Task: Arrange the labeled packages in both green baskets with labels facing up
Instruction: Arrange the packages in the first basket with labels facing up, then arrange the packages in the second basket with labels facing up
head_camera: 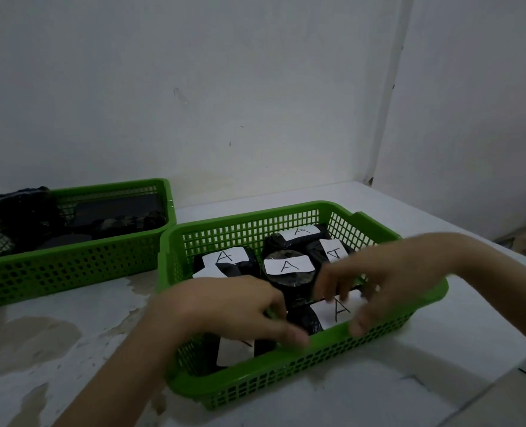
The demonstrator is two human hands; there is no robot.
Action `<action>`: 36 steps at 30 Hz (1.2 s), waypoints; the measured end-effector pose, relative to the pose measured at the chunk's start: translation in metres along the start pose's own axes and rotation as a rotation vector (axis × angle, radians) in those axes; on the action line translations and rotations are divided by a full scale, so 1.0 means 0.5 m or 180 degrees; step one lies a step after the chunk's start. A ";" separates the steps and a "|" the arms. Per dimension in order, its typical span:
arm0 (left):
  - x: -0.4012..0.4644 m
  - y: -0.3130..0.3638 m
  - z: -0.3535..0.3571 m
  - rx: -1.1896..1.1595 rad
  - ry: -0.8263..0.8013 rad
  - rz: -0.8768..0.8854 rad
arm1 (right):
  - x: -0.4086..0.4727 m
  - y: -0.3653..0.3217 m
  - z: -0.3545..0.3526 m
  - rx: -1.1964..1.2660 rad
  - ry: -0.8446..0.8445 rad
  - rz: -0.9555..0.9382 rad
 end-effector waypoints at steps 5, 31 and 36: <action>-0.071 0.036 0.006 0.0521 -0.0219 -0.0144 | -0.023 -0.029 0.060 -0.1169 -0.0023 0.0475; 0.145 -0.292 -0.001 0.0213 0.2812 -0.1712 | 0.430 0.031 -0.071 -0.0709 0.3235 0.1491; 0.049 -0.375 0.017 -0.0334 0.2513 -0.2998 | 0.432 -0.065 -0.072 -0.0770 0.2667 0.1370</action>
Point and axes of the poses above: each hand's wrist, its own x-axis towards the middle knuckle, its own z-axis out of the palm, y = z × x, the point moved 2 cm from there along x, towards the middle knuckle, and after that the axes turned 4 degrees about x, right-handed, at the moved point
